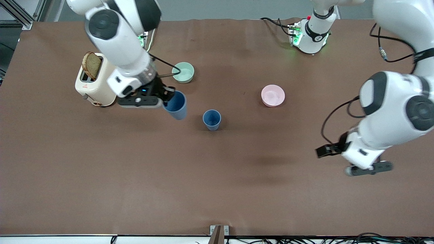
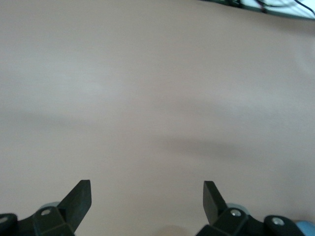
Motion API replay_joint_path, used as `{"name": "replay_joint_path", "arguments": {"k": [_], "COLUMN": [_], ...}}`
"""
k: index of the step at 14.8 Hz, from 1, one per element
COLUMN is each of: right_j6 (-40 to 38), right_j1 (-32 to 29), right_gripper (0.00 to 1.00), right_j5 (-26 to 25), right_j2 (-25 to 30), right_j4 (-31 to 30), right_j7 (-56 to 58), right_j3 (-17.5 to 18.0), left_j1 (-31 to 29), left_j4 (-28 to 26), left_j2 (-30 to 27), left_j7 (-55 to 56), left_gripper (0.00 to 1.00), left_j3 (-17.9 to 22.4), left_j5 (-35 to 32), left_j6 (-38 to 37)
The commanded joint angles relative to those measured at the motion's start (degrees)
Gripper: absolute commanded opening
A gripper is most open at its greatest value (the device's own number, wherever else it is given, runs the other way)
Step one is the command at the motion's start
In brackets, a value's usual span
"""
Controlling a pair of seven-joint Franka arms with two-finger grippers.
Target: Stack blue cups with both arms
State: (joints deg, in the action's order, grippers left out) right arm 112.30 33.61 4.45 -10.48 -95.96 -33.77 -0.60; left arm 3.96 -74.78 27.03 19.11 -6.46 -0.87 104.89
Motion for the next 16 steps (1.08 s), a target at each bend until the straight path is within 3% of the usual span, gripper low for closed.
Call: {"name": "replay_joint_path", "arguments": {"k": [1,4,7,11,13,16], "right_j6": [3.3,6.2,8.1,9.5,10.7,11.5], "right_j1": [3.8,7.0,7.9,8.7,8.6,8.8], "right_gripper": [0.01,0.01,0.01,0.01,0.01,0.02], "right_j5": [0.4,0.4,0.4,0.4,0.4,0.4], "right_j2": [-3.8,-7.0,-9.1,-10.5,-11.7,-12.5], "right_j4": [0.0,0.0,-0.1,-0.8,-0.9,-1.1], "right_j7": [-0.9,-3.8,-3.8,-3.8,-3.8,-3.8], "right_j3": [-0.8,-0.8,-0.8,-0.8,-0.8,-0.7], "left_j1": [-1.3,-0.9,3.0,-0.2,0.1,0.3], "left_j4": [-1.2,-1.5,-1.3,-2.2,-6.3,-7.9], "left_j2": [-5.6,-10.3,-13.9,-18.8,-22.3,-23.3], "left_j7": [-2.0,-9.0,-9.2,-9.9,-11.6,-11.7], "left_gripper": [1.0,1.0,1.0,1.0,1.0,1.0], "left_j3": [0.3,5.0,11.5,10.7,10.1,9.0], "left_j5": [-1.7,-0.7,0.0,3.8,3.8,3.2], "left_j6": [-3.2,-3.5,-10.6,-12.8,-15.2,-14.7]}}
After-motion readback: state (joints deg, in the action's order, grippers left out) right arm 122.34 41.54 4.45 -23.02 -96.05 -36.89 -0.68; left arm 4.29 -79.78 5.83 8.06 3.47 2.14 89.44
